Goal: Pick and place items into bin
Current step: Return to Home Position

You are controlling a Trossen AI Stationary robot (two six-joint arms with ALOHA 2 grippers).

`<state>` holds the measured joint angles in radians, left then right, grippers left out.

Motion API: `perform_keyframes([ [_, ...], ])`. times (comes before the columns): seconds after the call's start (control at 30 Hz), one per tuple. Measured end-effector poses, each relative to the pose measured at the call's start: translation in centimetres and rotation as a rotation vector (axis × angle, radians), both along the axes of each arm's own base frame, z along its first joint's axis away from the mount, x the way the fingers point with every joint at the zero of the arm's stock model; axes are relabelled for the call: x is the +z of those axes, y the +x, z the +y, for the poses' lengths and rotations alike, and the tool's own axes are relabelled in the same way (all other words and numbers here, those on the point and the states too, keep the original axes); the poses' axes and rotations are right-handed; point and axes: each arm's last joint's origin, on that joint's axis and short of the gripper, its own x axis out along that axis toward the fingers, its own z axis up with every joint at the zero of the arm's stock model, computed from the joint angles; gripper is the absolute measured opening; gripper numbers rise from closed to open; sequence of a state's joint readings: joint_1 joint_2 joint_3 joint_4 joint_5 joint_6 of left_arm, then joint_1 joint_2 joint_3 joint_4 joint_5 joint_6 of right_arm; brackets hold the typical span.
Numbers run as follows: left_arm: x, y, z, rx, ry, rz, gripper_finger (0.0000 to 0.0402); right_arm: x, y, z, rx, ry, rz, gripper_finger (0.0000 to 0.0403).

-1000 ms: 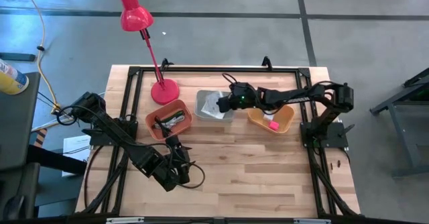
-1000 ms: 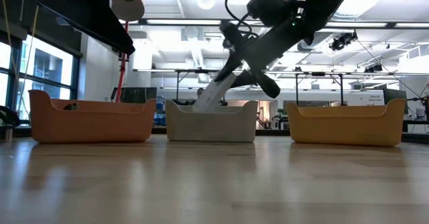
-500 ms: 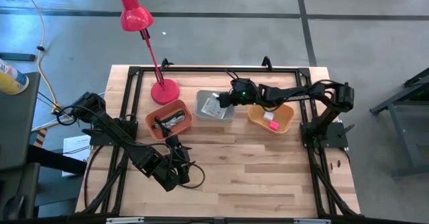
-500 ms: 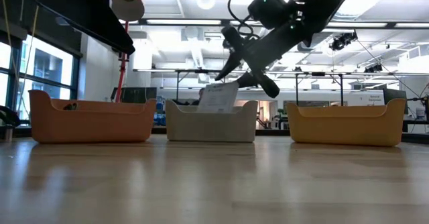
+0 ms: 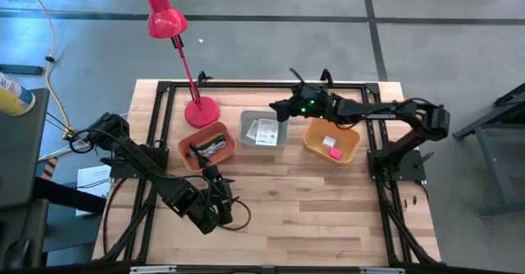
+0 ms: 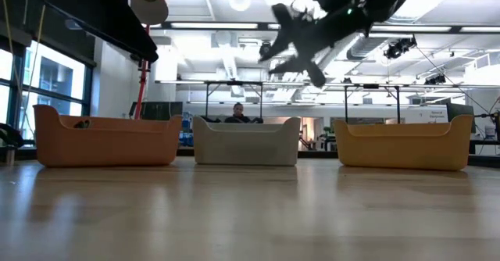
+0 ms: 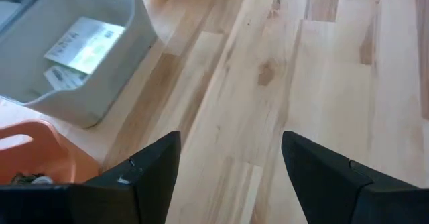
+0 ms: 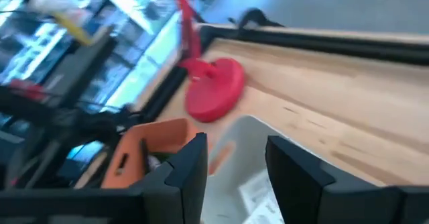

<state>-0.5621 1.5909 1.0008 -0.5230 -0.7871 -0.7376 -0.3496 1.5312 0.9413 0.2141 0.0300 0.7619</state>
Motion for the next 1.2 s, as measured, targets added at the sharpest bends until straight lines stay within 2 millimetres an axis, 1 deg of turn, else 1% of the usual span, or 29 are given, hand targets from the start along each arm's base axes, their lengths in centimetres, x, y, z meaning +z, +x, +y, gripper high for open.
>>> perform_keyframes([
  [0.23, 0.1, 0.1, 0.1, 0.023, 0.035, -0.031, 0.0248, 3.6, -1.6, 1.3, 0.101, -0.151, -0.062, 0.0142],
  [0.4, 0.0, 0.0, 0.0, -0.005, -0.004, 0.000, 0.0248, 6.0, -3.2, 2.6, 0.137, -0.228, -0.098, 0.0142],
  [0.5, 0.1, 0.3, 0.3, 0.017, 0.005, -0.016, 0.0248, 7.3, -4.2, 3.5, 0.162, -0.266, -0.120, 0.0142],
  [0.6, 0.2, 0.5, 0.8, 0.047, 0.041, -0.037, 0.0248, 8.3, -5.4, 4.4, 0.208, -0.316, -0.108, 0.0142],
  [0.67, 0.6, 0.9, 1.0, 0.062, 0.033, -0.056, 0.0248, 8.5, -6.1, 4.9, 0.251, -0.372, -0.064, 0.0142],
  [0.73, 1.9, 1.6, 1.2, 0.063, 0.030, -0.081, 0.0248, 8.5, -6.9, 5.5, 0.306, -0.379, -0.019, 0.0142],
  [0.8, 3.5, 2.6, 1.4, 0.018, 0.085, -0.092, 0.0248, 8.8, -7.9, 6.2, 0.322, -0.348, -0.003, 0.0142],
  [0.9, 6.7, 4.3, 1.5, -0.151, 0.258, -0.073, 0.0248, 9.5, -9.3, 7.3, 0.363, -0.358, 0.008, 0.0142],
  [0.97, 9.5, 5.6, 1.6, -0.286, 0.378, -0.104, 0.0248, 10.0, -10.2, 8.4, 0.425, -0.424, 0.002, 0.0142],
  [1.03, 11.9, 6.8, 2.0, -0.440, 0.485, -0.149, 0.0248, 10.9, -11.0, 9.6, 0.503, -0.515, -0.041, 0.0142],
  [1.1, 13.6, 7.8, 2.8, -0.566, 0.540, -0.226, 0.0248, 11.6, -11.9, 10.7, 0.562, -0.596, -0.082, 0.0142],
  [1.13, 14.2, 8.2, 3.5, -0.588, 0.548, -0.265, 0.0248, 11.9, -12.3, 11.1, 0.578, -0.628, -0.104, 0.0142],
  [1.2, 14.9, 8.9, 5.1, -0.577, 0.543, -0.321, 0.0248, 12.4, -13.1, 11.7, 0.578, -0.664, -0.126, 0.0142],
])
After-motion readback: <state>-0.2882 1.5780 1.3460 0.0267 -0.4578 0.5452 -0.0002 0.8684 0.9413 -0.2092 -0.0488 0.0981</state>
